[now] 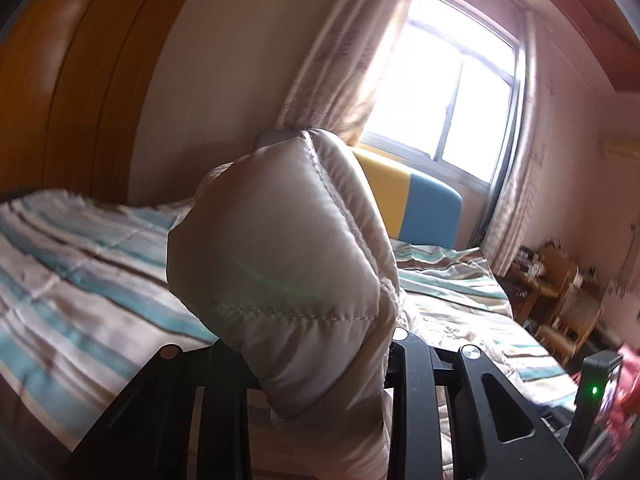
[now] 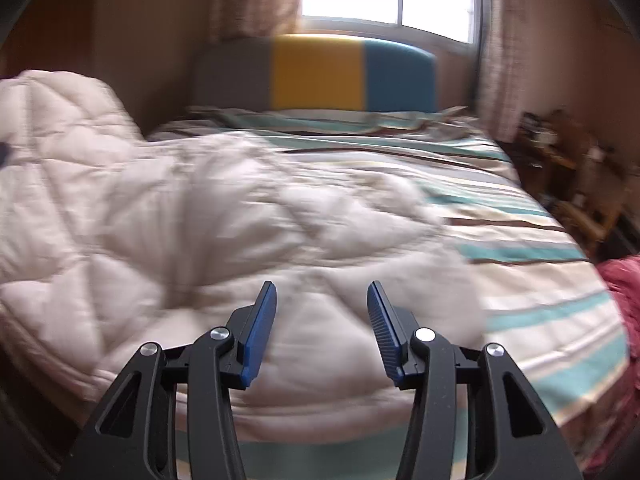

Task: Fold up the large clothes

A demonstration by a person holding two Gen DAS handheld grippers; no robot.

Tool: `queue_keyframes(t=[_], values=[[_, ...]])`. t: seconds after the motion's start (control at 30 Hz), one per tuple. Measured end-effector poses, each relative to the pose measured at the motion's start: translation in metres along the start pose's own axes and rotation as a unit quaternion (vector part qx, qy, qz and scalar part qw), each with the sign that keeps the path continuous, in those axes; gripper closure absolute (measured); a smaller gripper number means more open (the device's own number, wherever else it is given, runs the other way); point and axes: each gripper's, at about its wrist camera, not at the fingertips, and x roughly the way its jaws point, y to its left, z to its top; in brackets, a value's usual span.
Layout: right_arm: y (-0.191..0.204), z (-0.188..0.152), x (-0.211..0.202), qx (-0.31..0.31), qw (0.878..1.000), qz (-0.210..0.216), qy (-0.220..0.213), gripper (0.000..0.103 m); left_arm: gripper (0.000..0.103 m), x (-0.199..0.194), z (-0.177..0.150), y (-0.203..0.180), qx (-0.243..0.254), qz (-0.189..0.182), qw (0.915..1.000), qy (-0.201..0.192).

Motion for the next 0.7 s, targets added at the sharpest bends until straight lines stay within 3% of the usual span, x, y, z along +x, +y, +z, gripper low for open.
queue_keyframes(t=[0.07, 0.17, 0.3, 0.43, 0.57, 0.7], values=[[-0.018, -0.004, 0.011, 0.008, 0.999, -0.044, 0.021, 0.056, 0.074, -0.001, 0.000, -0.008, 0.018, -0.005, 0.9998, -0.004], [-0.026, -0.013, 0.025, 0.006, 0.998, -0.033, 0.049, 0.053, 0.074, 0.001, -0.002, -0.024, 0.046, -0.017, 0.9988, -0.007], [-0.020, -0.018, 0.023, -0.017, 0.999, -0.035, 0.038, 0.052, 0.074, 0.009, -0.006, -0.045, 0.081, -0.029, 0.9963, -0.004], [-0.034, -0.017, 0.008, 0.010, 0.999, -0.030, 0.015, 0.052, 0.074, 0.017, -0.014, -0.067, 0.112, -0.040, 0.9929, 0.004], [-0.049, -0.013, -0.010, 0.027, 0.998, -0.062, -0.007, 0.050, 0.074, 0.025, -0.021, -0.086, 0.128, -0.059, 0.9899, 0.012], [-0.072, -0.016, -0.012, 0.045, 0.994, -0.098, 0.006, 0.050, 0.072, 0.029, -0.031, -0.109, 0.149, -0.088, 0.9847, 0.020]])
